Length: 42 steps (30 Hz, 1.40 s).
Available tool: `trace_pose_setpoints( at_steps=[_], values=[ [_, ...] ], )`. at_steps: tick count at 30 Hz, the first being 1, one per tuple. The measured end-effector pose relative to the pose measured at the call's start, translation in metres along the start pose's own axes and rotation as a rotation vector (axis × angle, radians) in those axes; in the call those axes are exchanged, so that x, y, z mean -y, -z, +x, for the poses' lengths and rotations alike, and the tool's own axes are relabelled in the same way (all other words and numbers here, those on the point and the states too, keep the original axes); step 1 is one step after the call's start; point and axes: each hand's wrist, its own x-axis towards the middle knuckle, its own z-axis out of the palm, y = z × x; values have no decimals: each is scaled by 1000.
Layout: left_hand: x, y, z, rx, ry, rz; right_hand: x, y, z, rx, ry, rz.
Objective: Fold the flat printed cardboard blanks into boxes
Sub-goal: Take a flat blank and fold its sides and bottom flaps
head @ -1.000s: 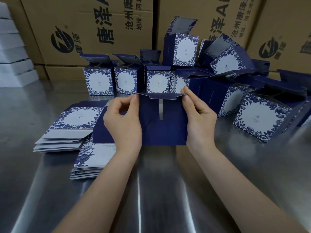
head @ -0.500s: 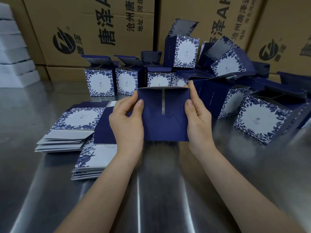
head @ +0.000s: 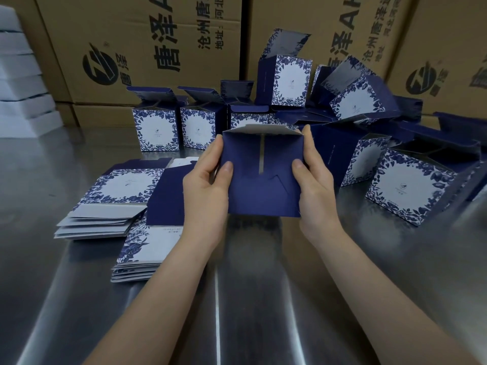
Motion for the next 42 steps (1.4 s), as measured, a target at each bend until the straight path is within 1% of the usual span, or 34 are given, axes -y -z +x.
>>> trace_pose_setpoints(
  at_steps=[5, 8, 11, 16, 19, 22, 29, 34, 36, 39, 42],
  values=[
    [1, 4, 2, 38, 1, -23, 3, 2, 1, 36, -20, 20],
    [1, 9, 7, 127, 21, -60, 5, 7, 1, 80, -36, 51],
    [2, 12, 10, 207, 11, -64, 6, 8, 0, 76, -46, 79],
    [7, 11, 11, 176, 2, -65, 4, 7, 1, 65, -31, 82],
    [8, 13, 12, 170, 0, -84, 4, 7, 0, 58, -3, 149],
    [8, 15, 13, 203, 24, -106, 4, 6, -1, 38, 12, 198],
    [4, 24, 17, 359, 104, -173, 7, 9, -1, 93, -17, 160],
    [9, 22, 17, 329, 91, -112, 6, 7, -3, 104, -13, 114],
    [11, 22, 16, 325, 80, -96, 7, 7, -2, 96, 18, 95],
    [9, 20, 14, 318, 52, -69, 11, 6, -1, 134, 64, 43],
    [7, 17, 11, 307, 18, -38, 12, 9, 0, 145, 92, -93]
  ],
)
